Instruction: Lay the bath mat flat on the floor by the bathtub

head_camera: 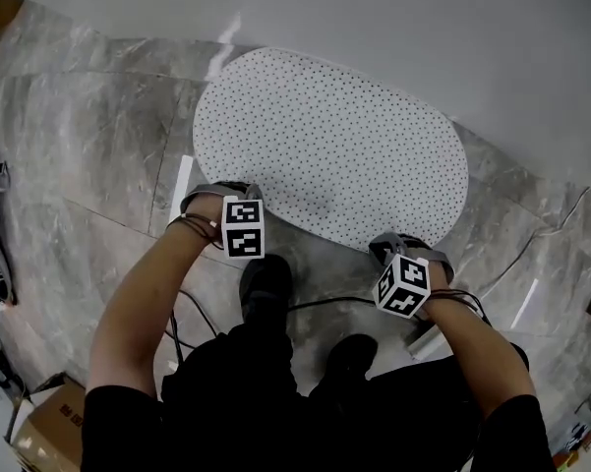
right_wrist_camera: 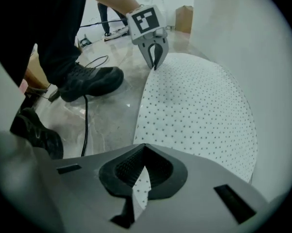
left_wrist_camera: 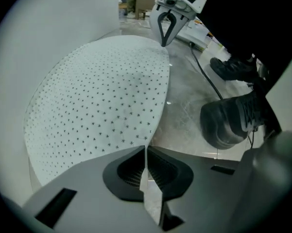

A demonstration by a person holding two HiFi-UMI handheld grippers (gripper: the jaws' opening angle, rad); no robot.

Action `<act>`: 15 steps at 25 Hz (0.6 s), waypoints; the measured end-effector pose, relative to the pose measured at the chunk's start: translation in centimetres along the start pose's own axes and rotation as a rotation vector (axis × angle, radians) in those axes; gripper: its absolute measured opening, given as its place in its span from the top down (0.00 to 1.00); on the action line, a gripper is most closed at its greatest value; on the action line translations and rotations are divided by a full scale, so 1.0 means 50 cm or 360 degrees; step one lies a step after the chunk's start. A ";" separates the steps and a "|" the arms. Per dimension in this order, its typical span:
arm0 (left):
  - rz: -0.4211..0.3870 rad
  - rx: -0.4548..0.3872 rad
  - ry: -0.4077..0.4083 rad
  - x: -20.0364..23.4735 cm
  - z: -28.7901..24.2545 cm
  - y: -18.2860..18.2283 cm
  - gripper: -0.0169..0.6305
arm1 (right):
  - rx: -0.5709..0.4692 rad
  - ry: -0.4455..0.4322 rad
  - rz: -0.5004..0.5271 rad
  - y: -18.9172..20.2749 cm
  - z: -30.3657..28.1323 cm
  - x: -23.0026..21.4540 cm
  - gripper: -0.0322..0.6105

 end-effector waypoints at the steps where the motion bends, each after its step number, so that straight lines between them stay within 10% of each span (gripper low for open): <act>1: -0.0016 0.0012 0.0006 -0.001 0.000 -0.001 0.95 | 0.0038 -0.0023 -0.0001 0.017 -0.005 0.006 0.93; 15: -0.0192 0.0055 0.0170 -0.081 -0.011 -0.011 0.90 | -0.0094 0.0084 -0.0639 0.028 0.021 -0.122 0.93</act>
Point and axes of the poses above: the fingertips, and each gripper's own axes: z backward along the fingers, x to its left, y out of its underside, the point moved 4 cm from there along z, backward along the fingers, and after that the axes turned 4 degrees about y, right-handed, at the moved point
